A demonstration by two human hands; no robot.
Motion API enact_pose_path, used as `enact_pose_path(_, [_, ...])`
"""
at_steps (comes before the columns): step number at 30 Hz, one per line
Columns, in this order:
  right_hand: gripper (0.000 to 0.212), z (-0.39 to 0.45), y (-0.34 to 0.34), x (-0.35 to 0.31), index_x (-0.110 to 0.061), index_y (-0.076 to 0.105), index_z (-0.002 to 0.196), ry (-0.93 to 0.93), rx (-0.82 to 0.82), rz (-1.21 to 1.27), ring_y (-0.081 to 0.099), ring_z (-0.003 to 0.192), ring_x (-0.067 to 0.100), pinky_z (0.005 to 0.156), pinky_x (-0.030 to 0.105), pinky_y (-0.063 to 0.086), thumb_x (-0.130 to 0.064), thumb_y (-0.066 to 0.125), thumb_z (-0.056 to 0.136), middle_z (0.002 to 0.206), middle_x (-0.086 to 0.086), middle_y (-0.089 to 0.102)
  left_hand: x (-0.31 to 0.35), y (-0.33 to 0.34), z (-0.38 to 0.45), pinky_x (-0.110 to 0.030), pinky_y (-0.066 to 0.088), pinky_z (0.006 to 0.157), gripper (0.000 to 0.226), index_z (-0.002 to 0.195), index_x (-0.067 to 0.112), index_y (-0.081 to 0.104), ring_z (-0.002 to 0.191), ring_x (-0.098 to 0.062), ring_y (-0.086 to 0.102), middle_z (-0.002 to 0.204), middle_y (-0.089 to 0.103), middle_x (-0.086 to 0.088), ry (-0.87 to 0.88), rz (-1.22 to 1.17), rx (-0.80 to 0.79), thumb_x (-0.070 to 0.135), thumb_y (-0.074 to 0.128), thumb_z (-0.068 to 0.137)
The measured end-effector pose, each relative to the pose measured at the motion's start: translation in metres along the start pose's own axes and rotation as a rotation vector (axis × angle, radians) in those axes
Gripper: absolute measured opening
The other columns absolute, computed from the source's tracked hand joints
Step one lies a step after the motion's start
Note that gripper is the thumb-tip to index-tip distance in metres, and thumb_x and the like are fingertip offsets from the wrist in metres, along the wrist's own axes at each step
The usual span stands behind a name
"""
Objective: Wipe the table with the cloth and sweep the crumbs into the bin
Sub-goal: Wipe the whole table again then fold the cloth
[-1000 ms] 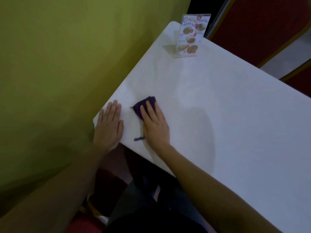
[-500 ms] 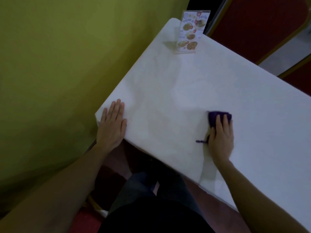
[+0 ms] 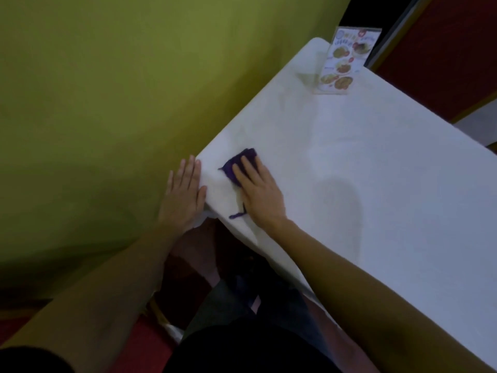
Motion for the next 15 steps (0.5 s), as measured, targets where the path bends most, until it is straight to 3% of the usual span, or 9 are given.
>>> enact_pose_path(4, [0.057, -0.055, -0.003, 0.004, -0.017, 0.042, 0.148, -0.239, -0.055, -0.018, 0.028, 0.146, 0.033, 0.119, 0.045, 0.026, -0.022, 0.052, 0.092, 0.155, 0.01, 0.037, 0.001, 0.0, 0.0, -0.051, 0.018, 0.121, 0.061, 0.158, 0.012, 0.016, 0.152, -0.025, 0.016, 0.165, 0.019, -0.008, 0.003, -0.009, 0.017, 0.038, 0.021, 0.103])
enact_pose_path(8, [0.059, -0.096, -0.022, 0.055, -0.016, 0.044, 0.147, -0.245, -0.017, -0.069, 0.027, 0.147, 0.031, 0.117, 0.045, 0.031, -0.016, 0.055, 0.09, 0.157, 0.009, 0.034, 0.002, -0.002, 0.001, -0.052, 0.018, 0.121, 0.062, 0.158, 0.01, 0.015, 0.153, -0.026, 0.014, 0.165, 0.016, -0.008, 0.009, -0.011, -0.001, 0.037, 0.02, 0.102])
enact_pose_path(11, [0.051, -0.082, -0.039, 0.095, -0.017, 0.048, 0.144, -0.067, 0.065, -0.037, 0.03, 0.146, 0.028, 0.112, 0.043, 0.038, -0.015, 0.053, 0.093, 0.154, 0.008, 0.039, 0.002, -0.001, 0.001, -0.051, 0.02, 0.121, 0.062, 0.158, 0.01, 0.017, 0.152, -0.026, 0.016, 0.165, 0.018, -0.008, 0.0, 0.008, -0.006, 0.038, 0.018, 0.103])
enact_pose_path(15, [0.047, -0.013, -0.035, 0.099, -0.022, 0.047, 0.145, 0.285, 0.163, 0.004, 0.027, 0.147, 0.028, 0.115, 0.04, 0.033, -0.016, 0.05, 0.098, 0.155, 0.004, 0.039, 0.001, 0.0, 0.002, -0.05, 0.02, 0.121, 0.063, 0.157, 0.01, 0.019, 0.152, -0.025, 0.017, 0.164, 0.02, -0.007, -0.008, 0.004, -0.013, 0.042, 0.011, 0.104])
Point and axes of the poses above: each hand's wrist, its own z-axis towards the middle knuckle, its own y-axis out of the palm, x = y × z, the point moved 4 cm from there along z, towards the middle knuckle
